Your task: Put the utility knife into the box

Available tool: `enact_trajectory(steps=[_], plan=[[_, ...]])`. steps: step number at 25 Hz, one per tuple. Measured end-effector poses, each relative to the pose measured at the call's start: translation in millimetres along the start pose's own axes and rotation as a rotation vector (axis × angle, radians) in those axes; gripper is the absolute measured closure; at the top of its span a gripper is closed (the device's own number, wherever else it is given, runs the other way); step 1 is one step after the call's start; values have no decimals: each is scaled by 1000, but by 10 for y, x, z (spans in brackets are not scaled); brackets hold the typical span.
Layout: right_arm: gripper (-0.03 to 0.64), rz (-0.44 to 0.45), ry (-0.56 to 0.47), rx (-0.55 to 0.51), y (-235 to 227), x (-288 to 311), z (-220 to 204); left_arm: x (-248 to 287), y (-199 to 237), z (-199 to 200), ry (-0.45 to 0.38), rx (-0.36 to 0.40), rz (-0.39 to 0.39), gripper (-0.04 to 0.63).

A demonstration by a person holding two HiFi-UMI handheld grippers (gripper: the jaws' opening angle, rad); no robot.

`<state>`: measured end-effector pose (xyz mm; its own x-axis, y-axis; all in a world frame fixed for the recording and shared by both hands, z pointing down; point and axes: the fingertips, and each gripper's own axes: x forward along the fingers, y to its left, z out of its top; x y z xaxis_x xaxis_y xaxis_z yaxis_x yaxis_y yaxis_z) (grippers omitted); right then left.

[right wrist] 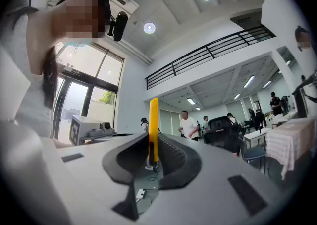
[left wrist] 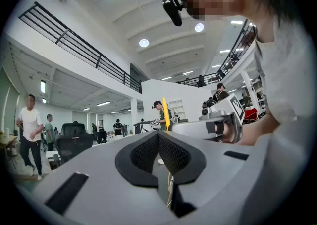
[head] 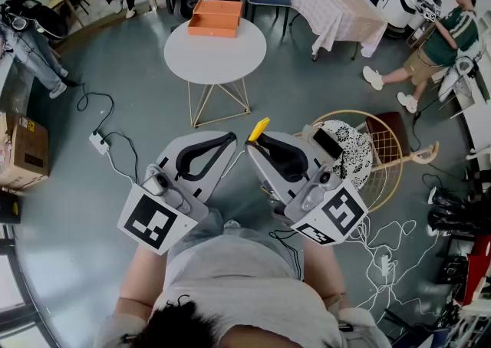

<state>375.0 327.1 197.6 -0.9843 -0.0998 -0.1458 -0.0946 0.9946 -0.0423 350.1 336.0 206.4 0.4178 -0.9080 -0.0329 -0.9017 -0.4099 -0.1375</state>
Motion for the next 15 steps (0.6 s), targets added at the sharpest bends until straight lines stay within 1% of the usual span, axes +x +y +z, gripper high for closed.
enact_trajectory(steps=[6,12,15], plan=[[554,-4,8,9,-46,178,-60,-7,176,-62,2,-16,-3,586],[554,-23,30,19,-184,451,-144,33,492,-135,5,-33,-14,586],[554,-38,34,44,-270,593,-178,56,648,-165,7,-30,-24,586]])
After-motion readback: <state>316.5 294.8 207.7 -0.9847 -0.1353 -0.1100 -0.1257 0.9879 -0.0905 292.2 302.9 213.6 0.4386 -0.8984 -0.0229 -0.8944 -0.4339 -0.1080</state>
